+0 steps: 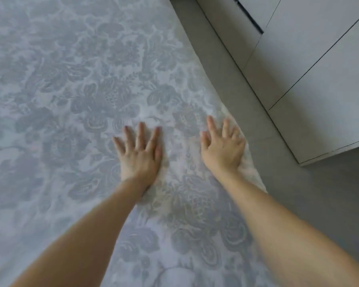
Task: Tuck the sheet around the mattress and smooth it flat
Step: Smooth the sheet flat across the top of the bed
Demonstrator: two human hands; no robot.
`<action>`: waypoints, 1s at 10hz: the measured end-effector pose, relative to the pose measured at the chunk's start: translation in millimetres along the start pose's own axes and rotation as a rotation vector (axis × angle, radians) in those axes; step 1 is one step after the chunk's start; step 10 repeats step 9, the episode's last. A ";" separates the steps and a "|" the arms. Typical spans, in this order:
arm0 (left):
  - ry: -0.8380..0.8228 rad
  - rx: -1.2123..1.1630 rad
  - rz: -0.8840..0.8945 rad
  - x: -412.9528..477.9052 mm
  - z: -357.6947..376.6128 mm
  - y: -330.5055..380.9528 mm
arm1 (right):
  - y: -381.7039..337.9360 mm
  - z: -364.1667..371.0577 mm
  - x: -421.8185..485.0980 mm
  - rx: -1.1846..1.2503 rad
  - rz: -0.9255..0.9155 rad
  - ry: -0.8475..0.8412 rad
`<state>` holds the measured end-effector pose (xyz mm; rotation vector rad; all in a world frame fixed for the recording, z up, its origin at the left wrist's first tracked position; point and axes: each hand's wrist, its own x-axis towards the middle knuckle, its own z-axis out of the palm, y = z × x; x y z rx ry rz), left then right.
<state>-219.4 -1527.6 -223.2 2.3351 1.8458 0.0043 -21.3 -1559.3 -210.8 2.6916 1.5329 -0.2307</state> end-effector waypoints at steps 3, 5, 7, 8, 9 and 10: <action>-0.359 -0.124 0.203 -125.5 -49.4 92.7 | 102.1 -57.7 -100.3 0.051 0.092 -0.314; -0.242 0.051 -0.319 -104.6 -68.7 77.0 | 41.5 -61.3 -91.1 -0.138 -0.704 -0.179; -0.297 -0.079 -0.221 -233.6 -0.5 117.5 | 129.7 -11.3 -171.2 -0.016 -0.396 -0.199; -0.340 -0.062 -0.152 -265.5 -11.5 120.6 | 150.7 -32.8 -195.4 -0.028 -0.275 -0.427; -0.465 -0.108 -0.054 -256.7 -43.6 102.5 | 132.4 -80.8 -184.7 -0.128 -0.307 -0.407; -0.465 -0.108 -0.054 -256.7 -43.6 102.5 | 132.4 -80.8 -184.7 -0.128 -0.307 -0.407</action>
